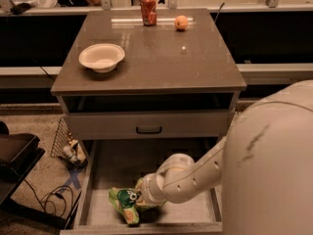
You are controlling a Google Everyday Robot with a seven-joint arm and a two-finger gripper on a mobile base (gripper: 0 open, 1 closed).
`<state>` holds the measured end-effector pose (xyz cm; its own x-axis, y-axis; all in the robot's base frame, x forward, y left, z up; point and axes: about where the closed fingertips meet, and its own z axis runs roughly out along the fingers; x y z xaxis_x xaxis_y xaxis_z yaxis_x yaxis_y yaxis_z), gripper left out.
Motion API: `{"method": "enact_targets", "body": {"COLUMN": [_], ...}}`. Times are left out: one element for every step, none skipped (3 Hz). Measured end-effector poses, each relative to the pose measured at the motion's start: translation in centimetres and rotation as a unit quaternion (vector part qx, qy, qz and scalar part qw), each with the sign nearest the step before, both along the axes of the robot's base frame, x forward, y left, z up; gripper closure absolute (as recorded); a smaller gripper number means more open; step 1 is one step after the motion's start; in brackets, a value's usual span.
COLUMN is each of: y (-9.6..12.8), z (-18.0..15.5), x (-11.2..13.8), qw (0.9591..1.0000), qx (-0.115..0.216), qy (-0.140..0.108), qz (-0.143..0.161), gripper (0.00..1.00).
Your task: Pick green rice chip bag from middle drawer and place on counter
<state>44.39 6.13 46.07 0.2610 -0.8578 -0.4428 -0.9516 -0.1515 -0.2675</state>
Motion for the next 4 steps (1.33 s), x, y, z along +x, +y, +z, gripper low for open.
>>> {"method": "enact_targets", "body": {"y": [-3.7, -6.4, -8.4, -8.7], "z": [6.1, 11.1, 15.8, 16.6], "x": [-1.2, -1.1, 0.1, 1.3], "qw": [0.9971, 0.9942, 0.9905, 0.9895], "qx": [0.058, 0.070, 0.062, 0.026], "qy": [-0.029, -0.061, -0.106, -0.128], "qz": [-0.040, -0.054, -0.062, -0.061], "gripper": [1.00, 1.00, 1.00, 1.00]}}
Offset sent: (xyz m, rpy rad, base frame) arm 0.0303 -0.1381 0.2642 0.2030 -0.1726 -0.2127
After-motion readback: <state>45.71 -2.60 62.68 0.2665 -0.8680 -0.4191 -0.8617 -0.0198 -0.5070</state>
